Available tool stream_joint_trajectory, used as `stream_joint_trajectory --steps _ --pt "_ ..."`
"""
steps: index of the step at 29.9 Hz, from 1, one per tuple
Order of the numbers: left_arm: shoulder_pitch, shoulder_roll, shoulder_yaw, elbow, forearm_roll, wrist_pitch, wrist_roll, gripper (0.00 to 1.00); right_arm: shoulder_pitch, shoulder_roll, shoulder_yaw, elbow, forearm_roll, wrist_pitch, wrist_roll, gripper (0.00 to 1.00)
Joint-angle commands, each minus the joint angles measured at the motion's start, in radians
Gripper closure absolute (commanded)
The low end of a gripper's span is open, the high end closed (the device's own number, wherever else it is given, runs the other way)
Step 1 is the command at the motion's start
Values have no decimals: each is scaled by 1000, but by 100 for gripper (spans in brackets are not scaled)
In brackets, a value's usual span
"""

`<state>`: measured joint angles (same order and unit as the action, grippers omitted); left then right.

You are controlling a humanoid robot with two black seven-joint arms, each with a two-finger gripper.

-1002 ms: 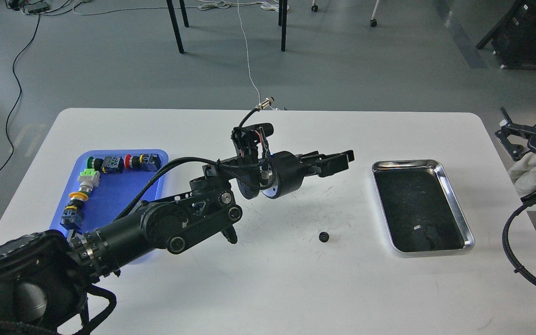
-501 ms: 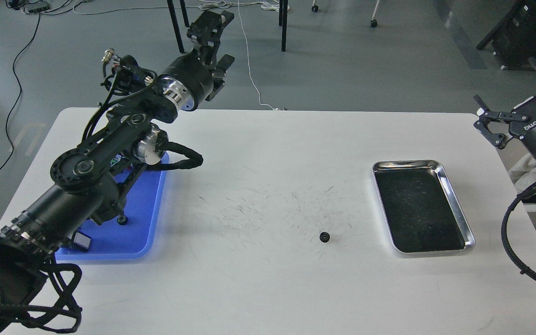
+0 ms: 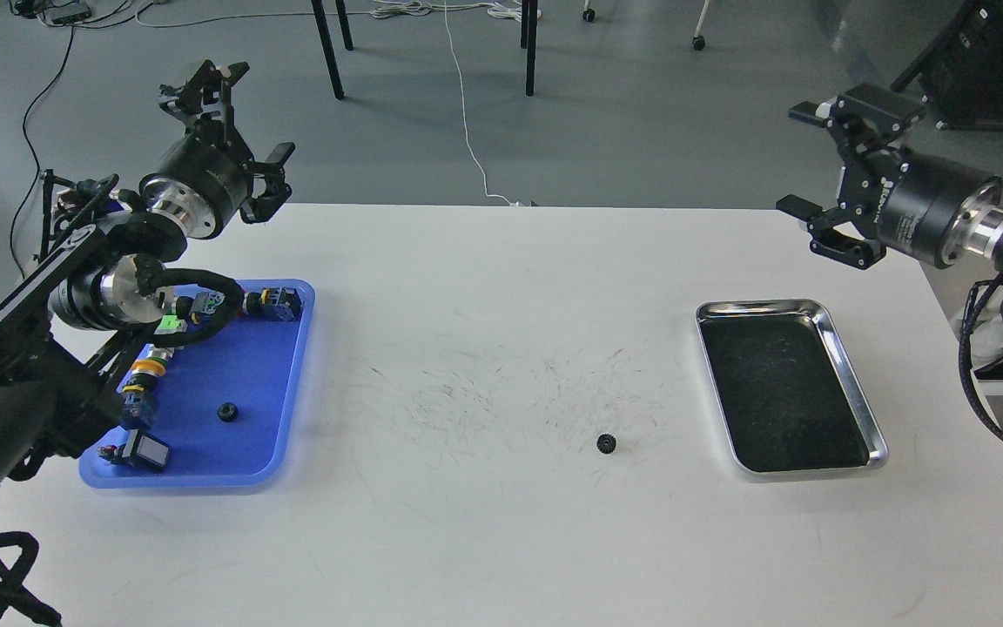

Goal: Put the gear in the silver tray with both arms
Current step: 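Reach the right gripper down to the black gear on the table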

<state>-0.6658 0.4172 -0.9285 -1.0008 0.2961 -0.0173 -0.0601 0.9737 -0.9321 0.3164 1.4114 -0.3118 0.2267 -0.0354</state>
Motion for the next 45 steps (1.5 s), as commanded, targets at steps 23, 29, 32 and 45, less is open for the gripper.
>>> stream_joint_trajectory --steps 23,29,32,45 --pt "60 58 -3 34 -31 -36 -66 2 593 633 -887 -78 -90 152 -259 1" --pt "72 72 -3 33 -31 -35 -72 2 576 769 -941 -182 -89 160 -264 2" --pt "74 72 -3 33 -31 -35 -72 2 560 817 -942 -196 -89 163 -268 2" --pt "75 69 0 33 -26 -33 -79 2 542 829 -999 -221 -104 184 -268 5"
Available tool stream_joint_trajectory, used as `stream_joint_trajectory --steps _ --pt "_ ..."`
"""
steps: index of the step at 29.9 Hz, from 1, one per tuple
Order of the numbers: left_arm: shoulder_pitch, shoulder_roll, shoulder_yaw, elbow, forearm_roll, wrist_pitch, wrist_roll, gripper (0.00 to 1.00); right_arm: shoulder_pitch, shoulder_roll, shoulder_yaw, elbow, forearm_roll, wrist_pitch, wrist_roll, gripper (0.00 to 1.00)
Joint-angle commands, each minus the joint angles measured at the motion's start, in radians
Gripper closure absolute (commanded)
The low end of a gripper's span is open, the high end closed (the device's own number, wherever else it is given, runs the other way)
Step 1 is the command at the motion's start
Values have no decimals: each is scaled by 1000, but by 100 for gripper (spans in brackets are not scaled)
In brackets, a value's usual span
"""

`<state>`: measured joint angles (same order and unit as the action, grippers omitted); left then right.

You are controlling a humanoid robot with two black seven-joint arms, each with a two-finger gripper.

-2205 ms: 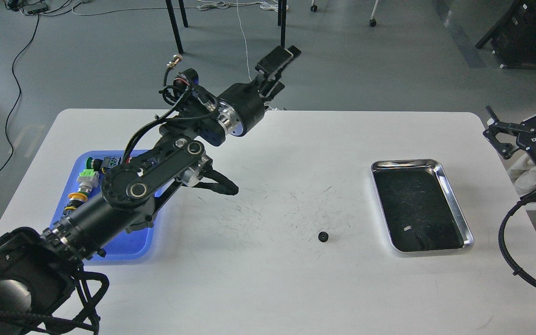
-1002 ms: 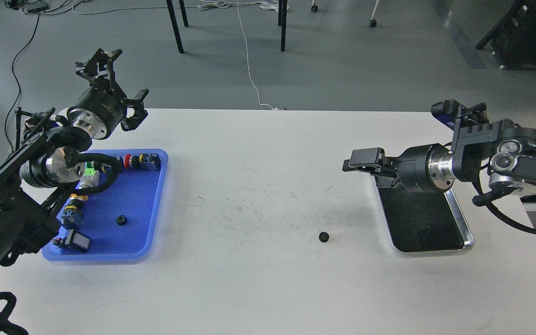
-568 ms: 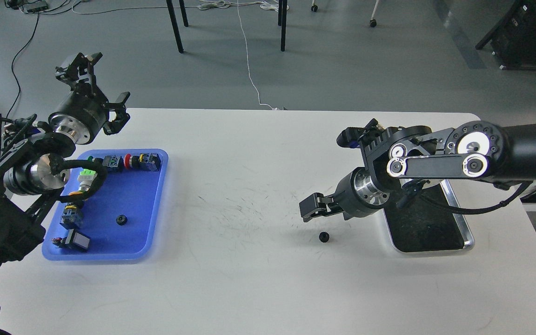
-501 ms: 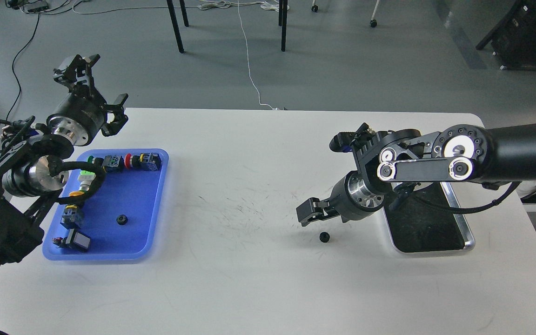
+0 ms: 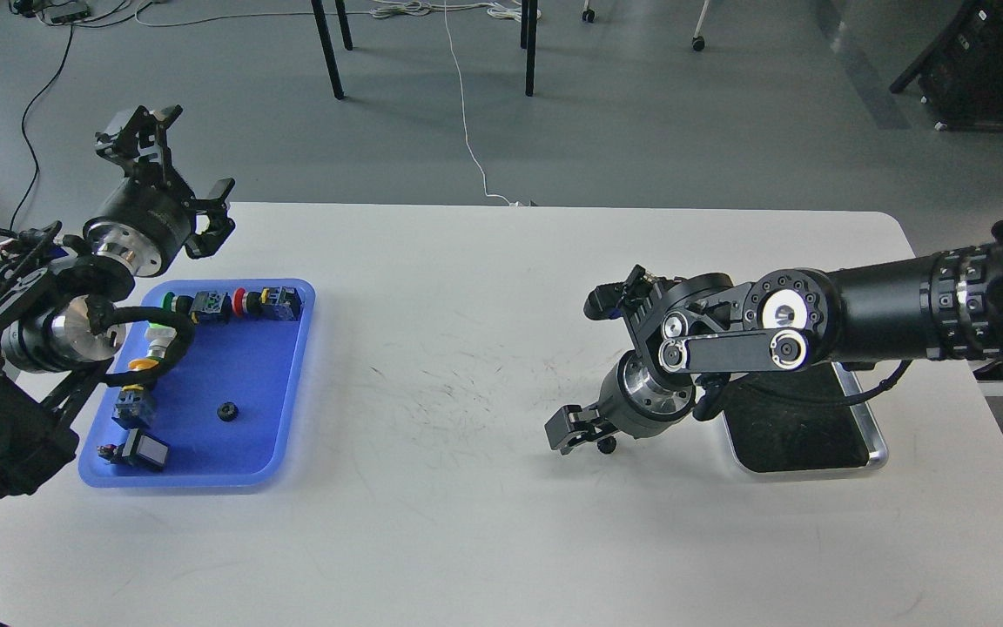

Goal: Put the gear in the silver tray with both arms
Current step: 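Grasp the black gear with the right gripper and lift it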

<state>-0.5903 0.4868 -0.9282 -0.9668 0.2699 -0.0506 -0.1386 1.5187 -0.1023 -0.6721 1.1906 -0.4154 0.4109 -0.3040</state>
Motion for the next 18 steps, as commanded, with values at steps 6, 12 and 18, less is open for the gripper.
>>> stream_joint_trajectory --steps 6,12,18 --pt "1 -2 6 -1 0 2 -3 2 -17 0 -11 -2 0 0 2 7" --pt "1 -2 3 -1 2 2 -7 2 -47 6 -9 -43 1 0 2 8" --pt "1 -4 8 -1 2 2 -7 2 -58 32 -11 -68 1 0 3 17"
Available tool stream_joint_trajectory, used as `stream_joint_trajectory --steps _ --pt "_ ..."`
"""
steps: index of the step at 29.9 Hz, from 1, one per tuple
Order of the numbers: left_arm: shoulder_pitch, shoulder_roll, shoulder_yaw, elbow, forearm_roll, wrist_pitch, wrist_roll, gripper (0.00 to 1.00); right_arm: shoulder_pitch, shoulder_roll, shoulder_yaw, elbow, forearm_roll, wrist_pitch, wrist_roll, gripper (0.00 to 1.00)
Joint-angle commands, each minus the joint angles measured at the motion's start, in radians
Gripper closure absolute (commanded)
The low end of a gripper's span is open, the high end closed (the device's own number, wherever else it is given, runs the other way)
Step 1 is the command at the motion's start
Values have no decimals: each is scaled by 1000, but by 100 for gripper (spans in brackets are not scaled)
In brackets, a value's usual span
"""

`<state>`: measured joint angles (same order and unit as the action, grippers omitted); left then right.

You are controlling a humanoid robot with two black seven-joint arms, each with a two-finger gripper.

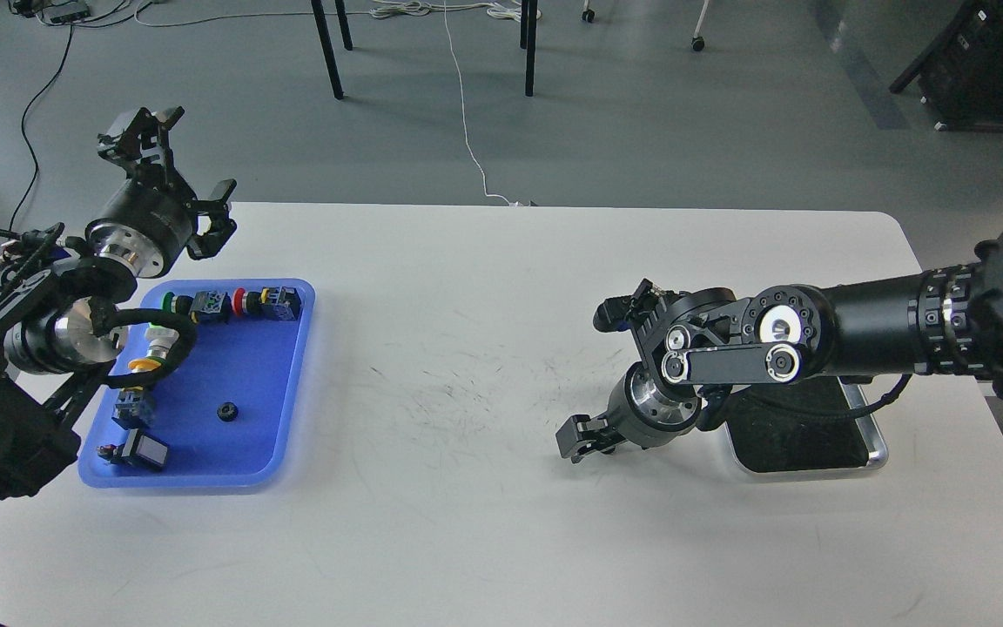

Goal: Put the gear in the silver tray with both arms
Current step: 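Grasp the black gear with the right gripper and lift it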

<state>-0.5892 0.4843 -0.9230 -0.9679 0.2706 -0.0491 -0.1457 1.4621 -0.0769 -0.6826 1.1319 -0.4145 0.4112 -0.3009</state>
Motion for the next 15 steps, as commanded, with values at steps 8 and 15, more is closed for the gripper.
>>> stream_joint_trajectory --steps 8,15 --pt "-1 -1 3 0 1 0 0 2 10 9 0 -12 -3 8 2 38" --pt "-1 -3 3 0 1 0 0 2 20 5 -2 -12 -20 51 3 57"
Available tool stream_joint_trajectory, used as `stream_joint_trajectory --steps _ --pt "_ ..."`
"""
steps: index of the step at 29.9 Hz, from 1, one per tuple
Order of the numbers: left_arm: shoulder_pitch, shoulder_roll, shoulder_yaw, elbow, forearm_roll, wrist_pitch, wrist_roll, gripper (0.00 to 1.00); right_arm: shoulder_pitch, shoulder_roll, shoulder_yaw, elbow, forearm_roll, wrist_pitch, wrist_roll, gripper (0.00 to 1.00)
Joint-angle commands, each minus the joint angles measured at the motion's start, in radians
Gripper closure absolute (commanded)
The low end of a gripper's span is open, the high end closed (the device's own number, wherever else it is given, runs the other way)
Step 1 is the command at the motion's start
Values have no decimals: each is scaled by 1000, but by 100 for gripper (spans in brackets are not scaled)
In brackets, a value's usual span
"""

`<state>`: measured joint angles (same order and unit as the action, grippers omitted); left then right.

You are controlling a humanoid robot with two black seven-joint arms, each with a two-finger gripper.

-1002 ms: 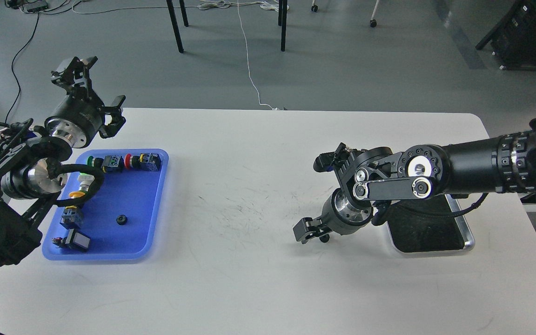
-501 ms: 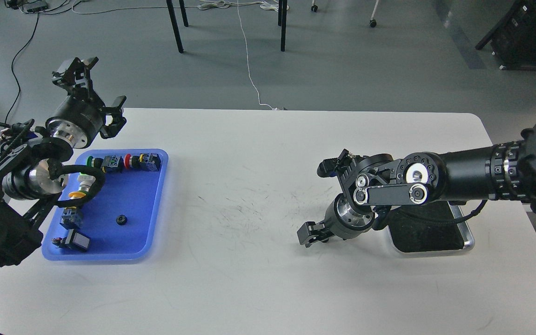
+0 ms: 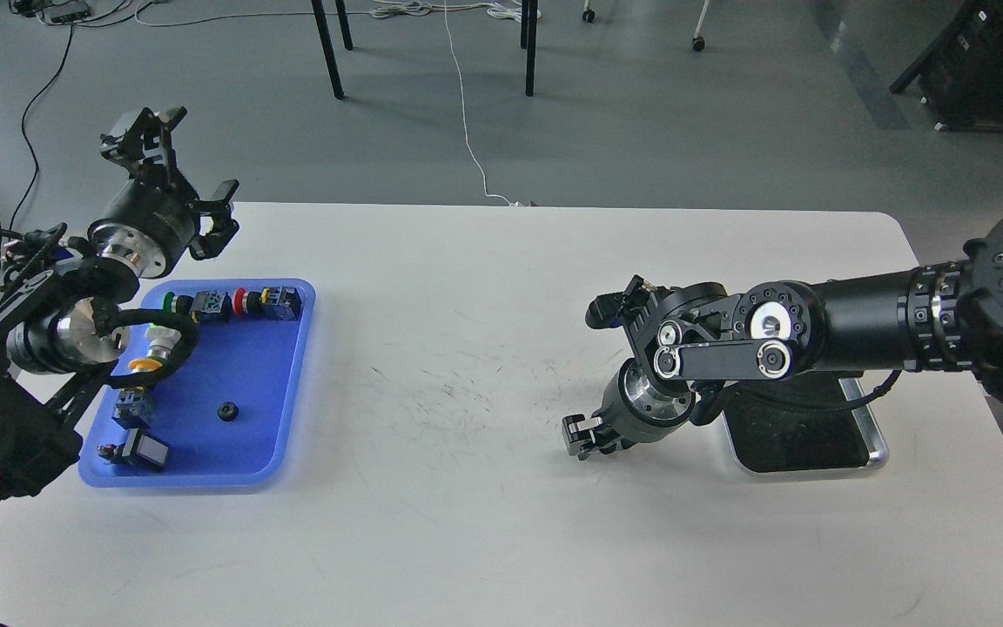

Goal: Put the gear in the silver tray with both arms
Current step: 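Grasp the black gear with the right gripper and lift it, then lower the gear into the silver tray and open the right gripper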

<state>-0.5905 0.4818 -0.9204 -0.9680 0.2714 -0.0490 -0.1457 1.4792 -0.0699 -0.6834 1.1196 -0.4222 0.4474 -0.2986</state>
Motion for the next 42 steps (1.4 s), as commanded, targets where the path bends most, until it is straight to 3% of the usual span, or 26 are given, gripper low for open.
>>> stream_joint_trajectory --steps 1,2,5,9,15,19,25,32,39,42 --pt "0 0 0 0 0 0 0 2 1 -2 -1 0 -18 17 1 63" --pt "0 0 0 0 0 0 0 2 1 -2 -1 0 -18 19 3 70" --pt "0 0 0 0 0 0 0 2 -2 -4 -1 -1 -20 21 4 79" --pt "0 0 0 0 0 0 0 2 3 -7 -1 -1 -26 28 7 99" --pt "-2 1 0 2 0 0 0 2 36 -53 12 3 -23 41 12 99" --pt "-2 1 0 2 0 0 -2 2 117 -154 74 37 -20 41 19 99" --pt "-8 -3 2 2 2 6 0 2 214 -422 199 132 -30 41 23 99" --pt "-8 -8 6 2 3 5 0 2 178 -707 220 109 -211 41 55 99" --pt "-8 -8 6 2 3 5 0 2 -107 -725 355 -9 -302 41 73 99" --pt "-8 -6 6 2 3 5 0 2 -201 -644 409 -125 -314 41 75 99"
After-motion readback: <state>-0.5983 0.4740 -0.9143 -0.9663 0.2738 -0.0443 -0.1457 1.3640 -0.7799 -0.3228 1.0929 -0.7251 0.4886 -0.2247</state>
